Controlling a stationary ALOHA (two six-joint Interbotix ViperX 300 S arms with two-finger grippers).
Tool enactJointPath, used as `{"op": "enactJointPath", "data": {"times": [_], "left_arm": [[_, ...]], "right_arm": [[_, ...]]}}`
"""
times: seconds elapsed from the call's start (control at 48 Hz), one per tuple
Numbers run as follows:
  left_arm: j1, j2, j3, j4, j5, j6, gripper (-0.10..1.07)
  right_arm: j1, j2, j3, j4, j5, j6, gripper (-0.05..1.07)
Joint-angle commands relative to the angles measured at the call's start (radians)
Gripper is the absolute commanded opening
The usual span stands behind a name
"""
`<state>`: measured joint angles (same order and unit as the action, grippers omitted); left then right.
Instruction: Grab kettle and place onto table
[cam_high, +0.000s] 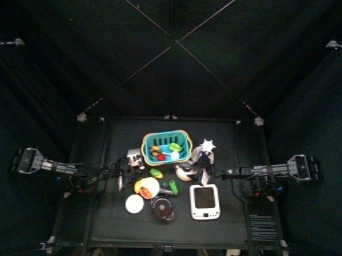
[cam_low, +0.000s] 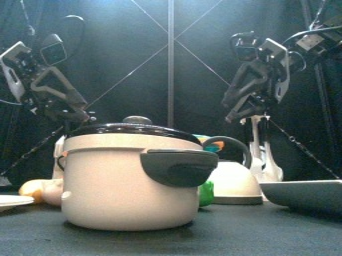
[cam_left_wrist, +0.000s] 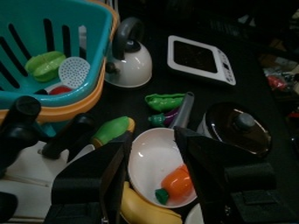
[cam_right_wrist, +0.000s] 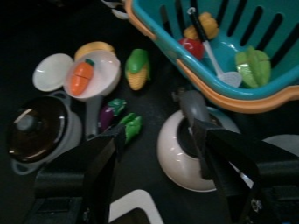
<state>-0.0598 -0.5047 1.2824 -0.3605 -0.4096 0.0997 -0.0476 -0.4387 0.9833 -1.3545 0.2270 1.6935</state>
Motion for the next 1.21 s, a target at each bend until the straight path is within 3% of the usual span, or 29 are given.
{"op": "enactJointPath", "data": {"times": [0.0,0.792,0.896,1.188], "left_arm": [[-0.006,0.032,-0.025,0.005,-0.006,-0.002,0.82],[-0.009,0.063,-0.038,0.006,-0.015,0.002,0.82],[-0.008,0.063,-0.037,0.005,-0.015,0.0,0.82],[-0.006,0.063,-0.035,0.005,-0.015,0.0,0.82]], "right_arm": [[-0.006,-0.011,-0.003,-0.002,0.034,0.0,0.93],[-0.044,0.184,-0.052,-0.034,0.066,0.0,0.91],[-0.043,0.186,-0.054,-0.034,0.066,0.0,0.85],[-0.043,0.184,-0.057,-0.034,0.072,0.0,0.57]]}}
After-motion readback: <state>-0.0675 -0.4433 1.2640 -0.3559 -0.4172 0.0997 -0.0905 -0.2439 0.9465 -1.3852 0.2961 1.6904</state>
